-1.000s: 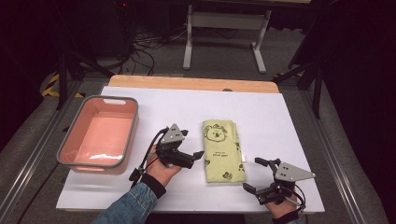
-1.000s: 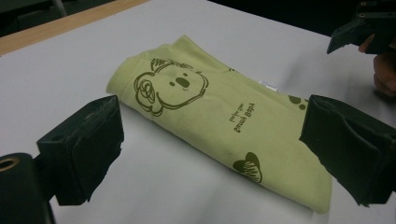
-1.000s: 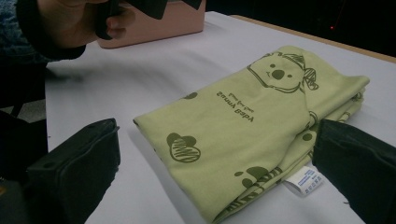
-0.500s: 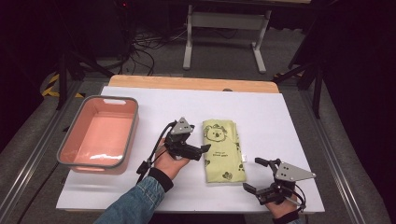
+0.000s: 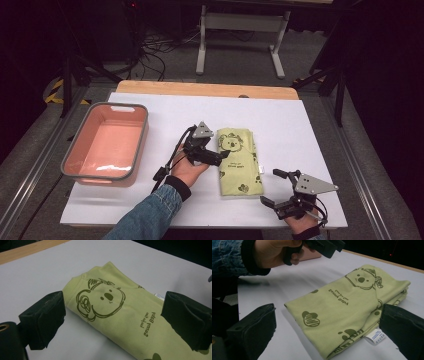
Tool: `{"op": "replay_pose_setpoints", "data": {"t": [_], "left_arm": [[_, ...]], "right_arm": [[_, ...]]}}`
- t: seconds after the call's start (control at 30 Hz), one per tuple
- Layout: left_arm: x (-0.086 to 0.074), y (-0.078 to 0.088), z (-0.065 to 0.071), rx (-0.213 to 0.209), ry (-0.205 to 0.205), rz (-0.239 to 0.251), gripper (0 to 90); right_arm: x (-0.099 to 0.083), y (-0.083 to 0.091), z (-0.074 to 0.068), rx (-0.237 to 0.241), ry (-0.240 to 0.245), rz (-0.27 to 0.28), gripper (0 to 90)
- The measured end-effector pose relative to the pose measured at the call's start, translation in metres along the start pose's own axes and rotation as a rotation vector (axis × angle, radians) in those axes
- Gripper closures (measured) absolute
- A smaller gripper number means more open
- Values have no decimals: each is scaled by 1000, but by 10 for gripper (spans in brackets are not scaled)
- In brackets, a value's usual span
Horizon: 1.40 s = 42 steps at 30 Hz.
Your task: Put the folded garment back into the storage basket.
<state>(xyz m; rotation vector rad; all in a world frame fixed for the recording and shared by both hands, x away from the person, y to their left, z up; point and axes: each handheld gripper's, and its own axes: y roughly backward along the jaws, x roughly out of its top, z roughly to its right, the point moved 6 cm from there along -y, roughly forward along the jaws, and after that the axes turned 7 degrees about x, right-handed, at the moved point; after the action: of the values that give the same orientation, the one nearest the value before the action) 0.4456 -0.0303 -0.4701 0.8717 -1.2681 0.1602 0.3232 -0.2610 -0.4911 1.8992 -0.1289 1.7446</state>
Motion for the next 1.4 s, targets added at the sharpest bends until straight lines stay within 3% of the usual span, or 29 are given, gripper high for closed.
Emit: {"op": "replay_pose_setpoints", "data": {"t": [0.3, 0.6, 1.03, 1.4], "left_arm": [[-2, -15, -1, 8, 8, -34, 51], [-5, -30, -4, 12, 41, -75, 51], [-15, -52, -9, 40, 132, -148, 56], [-21, -62, -9, 37, 148, -203, 89]], "right_arm": [[0, 0, 0, 1, -3, 0, 15], [0, 1, 0, 2, -2, 1, 15], [0, 1, 0, 4, -3, 4, 15], [0, 1, 0, 7, -4, 5, 15]]}}
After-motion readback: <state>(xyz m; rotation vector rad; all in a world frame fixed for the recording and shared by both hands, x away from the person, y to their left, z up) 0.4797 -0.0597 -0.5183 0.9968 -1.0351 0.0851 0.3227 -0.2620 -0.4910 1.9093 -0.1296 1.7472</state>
